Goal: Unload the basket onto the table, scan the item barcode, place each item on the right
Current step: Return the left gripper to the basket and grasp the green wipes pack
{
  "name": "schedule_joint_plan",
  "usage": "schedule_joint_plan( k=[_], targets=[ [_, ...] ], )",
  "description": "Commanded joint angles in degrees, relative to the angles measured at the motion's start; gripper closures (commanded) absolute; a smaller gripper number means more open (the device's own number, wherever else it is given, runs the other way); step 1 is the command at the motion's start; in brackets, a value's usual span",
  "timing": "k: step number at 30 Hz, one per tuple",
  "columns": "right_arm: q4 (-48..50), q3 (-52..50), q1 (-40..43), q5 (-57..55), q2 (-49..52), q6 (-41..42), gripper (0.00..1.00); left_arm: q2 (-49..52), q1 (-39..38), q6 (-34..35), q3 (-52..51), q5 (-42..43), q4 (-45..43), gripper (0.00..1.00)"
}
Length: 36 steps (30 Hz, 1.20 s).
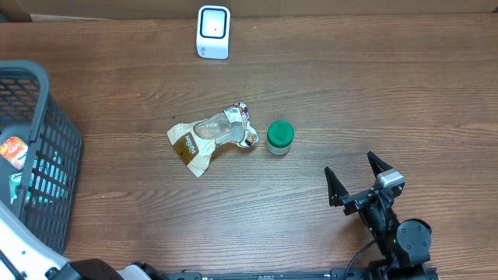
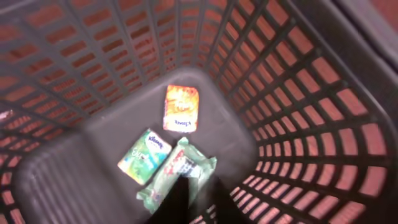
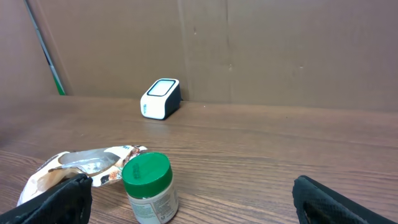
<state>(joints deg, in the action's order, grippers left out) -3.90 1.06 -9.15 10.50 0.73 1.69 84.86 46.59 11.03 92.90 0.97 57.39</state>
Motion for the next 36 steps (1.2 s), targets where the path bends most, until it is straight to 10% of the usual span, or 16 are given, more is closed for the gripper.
schedule_joint_plan(
  k=[1,14,32,36],
  targets=[
    [0.3,-0.6,-0.1,0.3,-0.6,0.0,0.00,1.8,-0.2,1.2,-1.3,0.4,1.2,0.58],
    [0.3,-0.6,-0.1,0.3,-0.6,0.0,0.00,14.2,-0.1,-9.3,-13.0,0.1,-2.7,0.18],
    [0.3,-0.6,-0.1,0.3,-0.6,0.0,0.00,29.8,-0.1,-12.4,-13.0,0.5,-5.8,0.13],
    [0.3,-0.6,-0.1,0.3,-0.6,0.0,0.00,30.3,-0.1,-12.3,-12.7,0.5,-5.1,0.42]
  ],
)
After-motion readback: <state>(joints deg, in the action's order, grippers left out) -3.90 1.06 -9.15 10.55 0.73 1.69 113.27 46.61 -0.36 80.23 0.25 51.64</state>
